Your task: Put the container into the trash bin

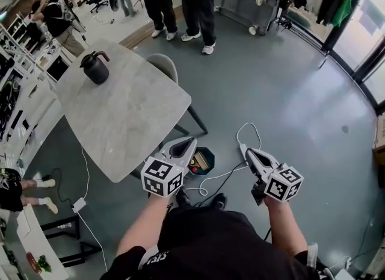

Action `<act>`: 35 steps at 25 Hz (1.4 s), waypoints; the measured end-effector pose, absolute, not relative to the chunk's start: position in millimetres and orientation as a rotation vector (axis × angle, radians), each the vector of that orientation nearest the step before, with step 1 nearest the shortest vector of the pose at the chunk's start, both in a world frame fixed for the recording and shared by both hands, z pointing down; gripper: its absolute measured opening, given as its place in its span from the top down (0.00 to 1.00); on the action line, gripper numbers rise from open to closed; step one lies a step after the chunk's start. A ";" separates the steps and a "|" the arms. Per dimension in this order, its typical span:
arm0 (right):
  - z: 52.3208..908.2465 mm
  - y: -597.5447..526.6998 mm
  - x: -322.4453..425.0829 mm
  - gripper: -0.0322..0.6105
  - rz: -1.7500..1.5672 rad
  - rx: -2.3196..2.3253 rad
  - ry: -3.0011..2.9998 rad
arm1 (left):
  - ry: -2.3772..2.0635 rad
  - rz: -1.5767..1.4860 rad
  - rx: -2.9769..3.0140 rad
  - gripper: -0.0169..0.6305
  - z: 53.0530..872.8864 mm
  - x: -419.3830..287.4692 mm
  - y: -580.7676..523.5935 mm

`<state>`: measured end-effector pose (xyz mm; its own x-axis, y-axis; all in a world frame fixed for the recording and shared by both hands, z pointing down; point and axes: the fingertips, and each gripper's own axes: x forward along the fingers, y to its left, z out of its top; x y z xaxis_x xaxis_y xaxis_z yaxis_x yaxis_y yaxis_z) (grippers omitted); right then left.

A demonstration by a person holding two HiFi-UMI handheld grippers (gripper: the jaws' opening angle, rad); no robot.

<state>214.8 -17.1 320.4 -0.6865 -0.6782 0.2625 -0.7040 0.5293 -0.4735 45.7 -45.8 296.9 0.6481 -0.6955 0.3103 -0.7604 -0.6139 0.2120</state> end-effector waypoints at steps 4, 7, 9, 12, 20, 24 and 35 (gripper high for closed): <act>304.9 -16.7 216.3 0.96 0.773 1.204 -2.730 | -1.173 0.123 2.553 0.96 257.1 35.7 -48.5; 284.2 -20.7 214.5 0.96 0.709 1.230 -2.764 | -1.275 0.133 2.625 0.96 233.7 21.9 -50.0; 263.0 -28.9 212.7 0.96 0.663 1.280 -2.800 | -1.347 0.133 2.646 0.96 223.0 9.9 -54.4; 224.1 -35.5 204.0 0.96 0.557 1.304 -2.876 | -1.432 0.135 2.591 0.96 215.3 -12.6 -57.7; 147.5 -38.5 185.0 0.96 0.379 1.314 -3.051 | -1.594 0.066 2.490 0.96 186.9 -64.8 -62.7; 148.1 -40.8 164.6 0.96 0.224 1.257 -3.004 | -1.608 0.074 2.476 0.96 184.6 -76.6 -75.8; 163.6 -46.0 161.2 0.96 0.236 1.293 -2.947 | -1.539 0.102 2.484 0.96 191.8 -77.6 -83.1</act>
